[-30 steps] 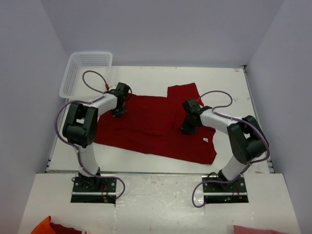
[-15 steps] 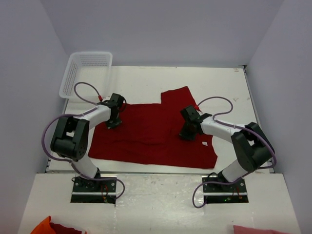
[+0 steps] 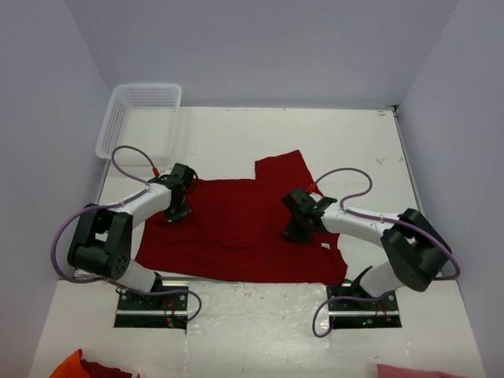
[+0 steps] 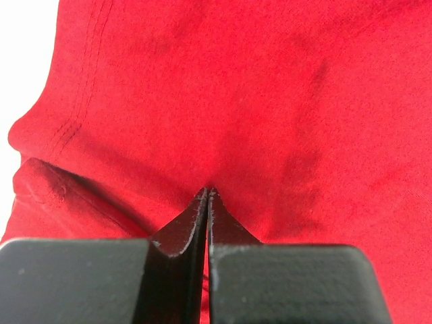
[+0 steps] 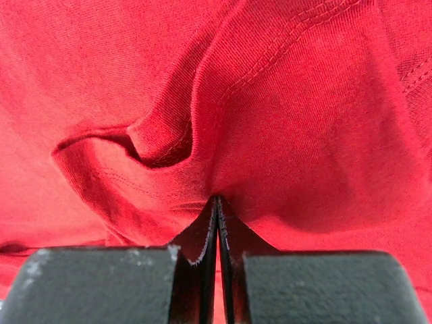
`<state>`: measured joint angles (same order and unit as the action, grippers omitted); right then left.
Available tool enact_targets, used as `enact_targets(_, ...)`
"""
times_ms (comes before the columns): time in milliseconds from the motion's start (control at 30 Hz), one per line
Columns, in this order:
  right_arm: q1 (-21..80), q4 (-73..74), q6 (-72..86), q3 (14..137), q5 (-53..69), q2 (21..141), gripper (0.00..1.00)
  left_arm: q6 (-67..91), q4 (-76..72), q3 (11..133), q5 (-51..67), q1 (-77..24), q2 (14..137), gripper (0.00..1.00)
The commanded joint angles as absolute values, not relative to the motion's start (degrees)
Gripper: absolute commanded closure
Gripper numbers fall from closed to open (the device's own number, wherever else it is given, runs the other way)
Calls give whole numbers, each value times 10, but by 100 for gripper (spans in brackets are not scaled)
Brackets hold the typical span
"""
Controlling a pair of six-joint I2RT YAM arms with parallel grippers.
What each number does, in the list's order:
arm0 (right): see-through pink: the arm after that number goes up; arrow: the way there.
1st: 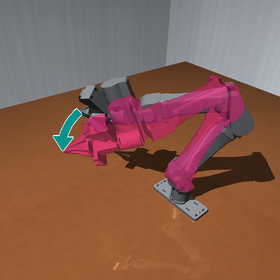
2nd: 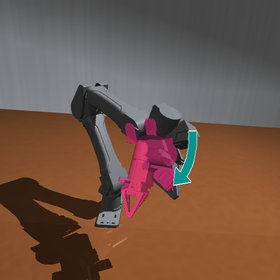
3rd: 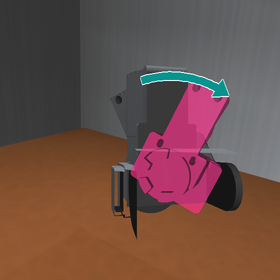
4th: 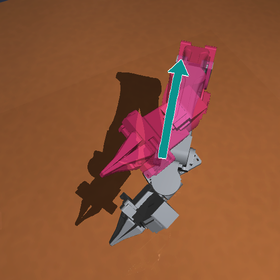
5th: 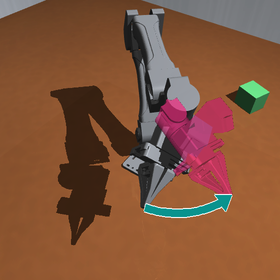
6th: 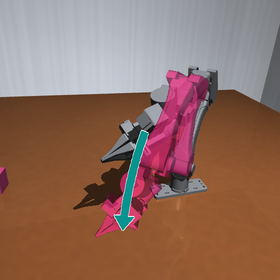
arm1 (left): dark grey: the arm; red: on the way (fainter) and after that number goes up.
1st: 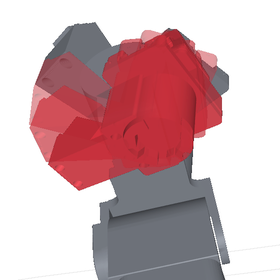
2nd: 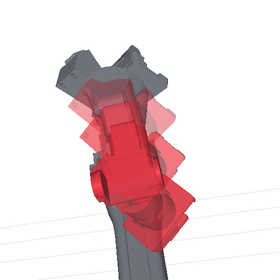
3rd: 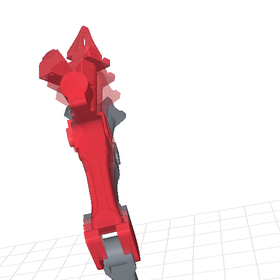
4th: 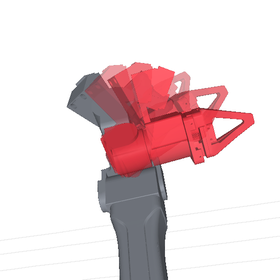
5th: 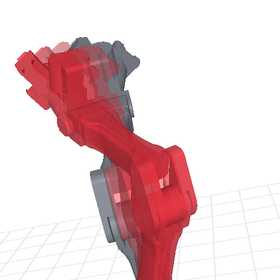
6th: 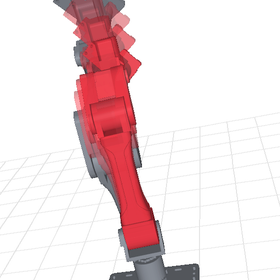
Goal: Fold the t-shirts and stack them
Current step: Fold the flattened tshirt in 1/3 of the way
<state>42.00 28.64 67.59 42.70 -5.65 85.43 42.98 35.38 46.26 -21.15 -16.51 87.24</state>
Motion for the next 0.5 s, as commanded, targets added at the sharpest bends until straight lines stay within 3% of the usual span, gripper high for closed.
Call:
enact_targets(0,447,403,710,386,-84,855,100,448,381,458,-207,-163,832,100)
enact_targets(333,516,505,701,476,-196,703,100,475,470,545,-249,-191,751,100)
enact_targets(400,516,528,662,509,-218,689,97,472,477,583,-249,-195,750,100)
enact_targets(467,515,540,613,562,-263,682,87,465,474,618,-250,-200,754,100)
